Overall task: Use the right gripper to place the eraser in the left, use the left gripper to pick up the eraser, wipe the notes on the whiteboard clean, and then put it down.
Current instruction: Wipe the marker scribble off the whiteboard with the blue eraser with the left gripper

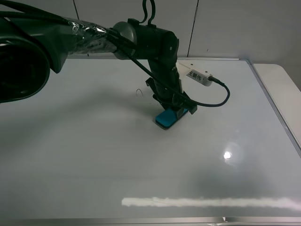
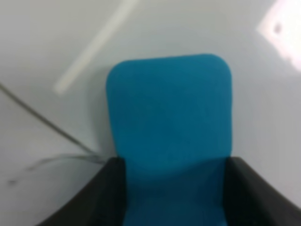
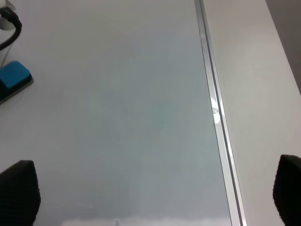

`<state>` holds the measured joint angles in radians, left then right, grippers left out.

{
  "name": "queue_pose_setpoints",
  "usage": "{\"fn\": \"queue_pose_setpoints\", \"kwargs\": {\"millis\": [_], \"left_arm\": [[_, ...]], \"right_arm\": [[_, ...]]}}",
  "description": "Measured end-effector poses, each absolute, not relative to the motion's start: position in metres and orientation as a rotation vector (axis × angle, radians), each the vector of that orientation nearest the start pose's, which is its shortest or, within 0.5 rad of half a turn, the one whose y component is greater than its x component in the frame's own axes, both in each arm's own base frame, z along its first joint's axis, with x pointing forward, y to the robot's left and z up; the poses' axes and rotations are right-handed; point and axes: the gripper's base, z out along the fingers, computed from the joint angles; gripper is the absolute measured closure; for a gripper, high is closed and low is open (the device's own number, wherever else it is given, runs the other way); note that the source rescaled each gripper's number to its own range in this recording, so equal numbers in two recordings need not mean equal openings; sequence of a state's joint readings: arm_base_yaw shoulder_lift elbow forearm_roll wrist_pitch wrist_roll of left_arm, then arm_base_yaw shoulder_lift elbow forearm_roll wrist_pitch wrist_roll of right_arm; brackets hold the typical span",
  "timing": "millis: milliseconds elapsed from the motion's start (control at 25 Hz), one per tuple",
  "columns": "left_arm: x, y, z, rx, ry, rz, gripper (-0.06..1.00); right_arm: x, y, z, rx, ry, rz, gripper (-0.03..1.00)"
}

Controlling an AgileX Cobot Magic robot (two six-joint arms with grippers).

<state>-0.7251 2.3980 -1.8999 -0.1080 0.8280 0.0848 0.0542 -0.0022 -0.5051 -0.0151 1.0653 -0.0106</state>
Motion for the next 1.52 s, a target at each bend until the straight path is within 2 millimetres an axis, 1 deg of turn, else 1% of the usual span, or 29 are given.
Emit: {"fn": "queue_pose_setpoints", "kwargs": {"millis": [160, 280, 400, 560, 640, 720, 880, 920, 960, 1040, 1120, 1240, 1320, 1400, 1440, 1520], "left_arm": [[0.403, -0.302, 0.121, 0.968, 2.642, -0.237, 0.94], [0.429, -0.268, 0.121, 0.892, 2.644, -0.21, 0.94], [0.45, -0.232, 0.123, 0.807, 2.657, -0.186, 0.94], [0.471, -0.188, 0.124, 0.703, 2.679, -0.156, 0.94], [0.474, -0.177, 0.124, 0.683, 2.693, -0.157, 0.94], [0.474, -0.176, 0.124, 0.683, 2.696, -0.165, 0.94], [0.469, -0.19, 0.124, 0.738, 2.682, -0.158, 0.94], [0.466, -0.197, 0.124, 0.759, 2.677, -0.163, 0.94], [0.461, -0.209, 0.124, 0.786, 2.668, -0.176, 0.94], [0.448, -0.238, 0.124, 0.844, 2.647, -0.223, 0.94], [0.428, -0.272, 0.123, 0.907, 2.628, -0.284, 0.94], [0.4, -0.316, 0.122, 0.977, 2.613, -0.361, 0.94], [0.384, -0.339, 0.123, 1.017, 2.599, -0.392, 0.94], [0.372, -0.354, 0.122, 1.046, 2.582, -0.412, 0.94], [0.369, -0.358, 0.122, 1.052, 2.578, -0.417, 0.94], [0.37, -0.358, 0.119, 1.045, 2.584, -0.421, 0.94]], "right_arm": [[-0.006, -0.002, 0.278, -0.065, 2.04, 0.009, -0.03], [-0.006, -0.002, 0.278, -0.065, 2.04, 0.009, -0.03], [-0.006, -0.002, 0.278, -0.065, 2.04, 0.009, -0.03], [-0.006, -0.002, 0.278, -0.065, 2.04, 0.009, -0.03], [-0.006, -0.002, 0.278, -0.065, 2.04, 0.009, -0.03], [-0.006, -0.002, 0.278, -0.065, 2.04, 0.009, -0.03], [-0.006, -0.002, 0.278, -0.065, 2.04, 0.009, -0.03], [-0.006, -0.002, 0.278, -0.065, 2.04, 0.009, -0.03], [-0.006, -0.002, 0.278, -0.065, 2.04, 0.009, -0.03], [-0.006, -0.002, 0.278, -0.065, 2.04, 0.009, -0.03], [-0.006, -0.002, 0.278, -0.065, 2.04, 0.009, -0.03], [-0.006, -0.002, 0.278, -0.065, 2.04, 0.009, -0.03], [-0.006, -0.002, 0.278, -0.065, 2.04, 0.009, -0.03], [-0.006, -0.002, 0.278, -0.065, 2.04, 0.009, -0.03], [-0.006, -0.002, 0.278, -0.065, 2.04, 0.009, -0.03], [-0.006, -0.002, 0.278, -0.065, 2.04, 0.009, -0.03]]}}
